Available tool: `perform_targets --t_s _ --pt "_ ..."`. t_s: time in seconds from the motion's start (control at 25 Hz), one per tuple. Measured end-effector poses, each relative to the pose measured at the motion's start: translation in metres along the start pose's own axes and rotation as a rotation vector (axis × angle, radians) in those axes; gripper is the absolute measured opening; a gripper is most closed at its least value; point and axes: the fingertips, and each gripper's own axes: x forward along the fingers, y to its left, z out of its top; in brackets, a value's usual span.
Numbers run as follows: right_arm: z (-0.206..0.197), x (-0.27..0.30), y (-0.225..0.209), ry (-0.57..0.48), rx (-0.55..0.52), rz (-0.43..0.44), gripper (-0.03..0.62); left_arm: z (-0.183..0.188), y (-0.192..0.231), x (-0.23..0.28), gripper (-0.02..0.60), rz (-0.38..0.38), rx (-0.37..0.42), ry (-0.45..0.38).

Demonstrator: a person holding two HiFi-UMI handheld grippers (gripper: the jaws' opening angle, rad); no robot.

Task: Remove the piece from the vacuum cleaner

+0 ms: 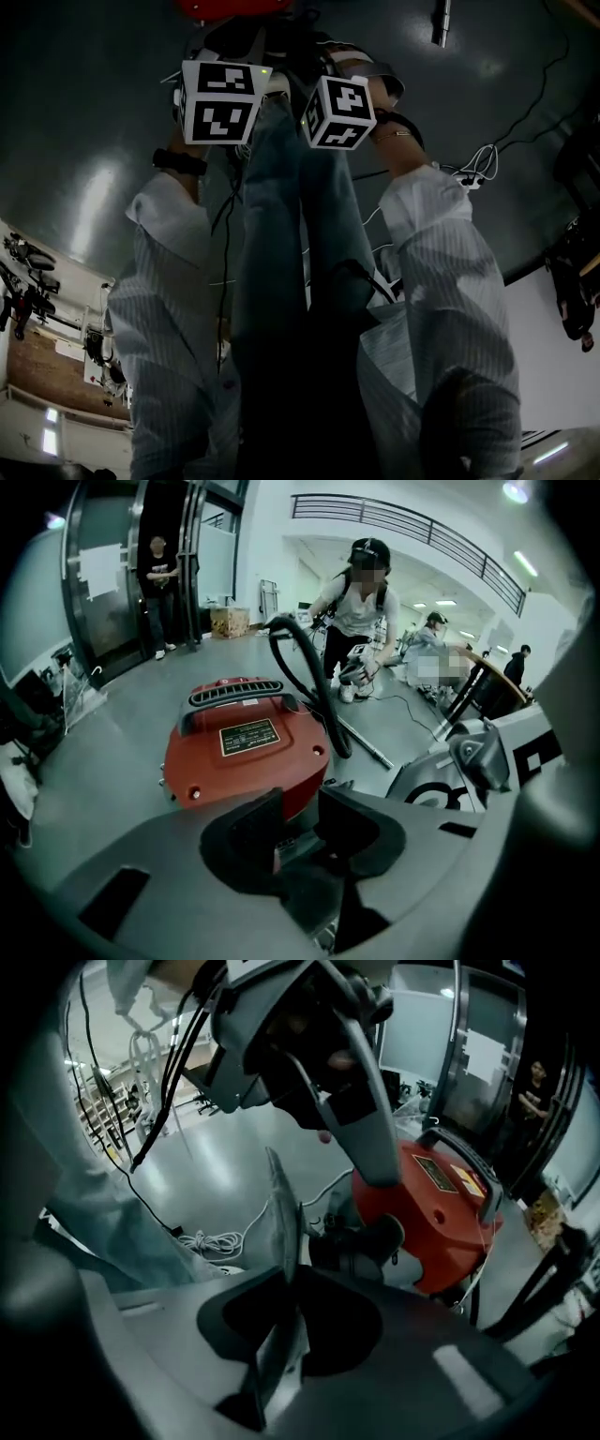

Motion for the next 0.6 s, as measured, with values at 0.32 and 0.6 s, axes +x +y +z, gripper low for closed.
perform_targets --t_s 0.32,0.6 --pt "0.001 -0.002 0.016 0.041 -0.02 0.059 0.042 0.001 0.002 0.002 0.118 0.025 0.029 0.025" --pt "-0.001 -0.002 0.024 0.045 -0.038 0.074 0.048 0.001 0.001 0.003 0.118 0.011 -0.003 0.025"
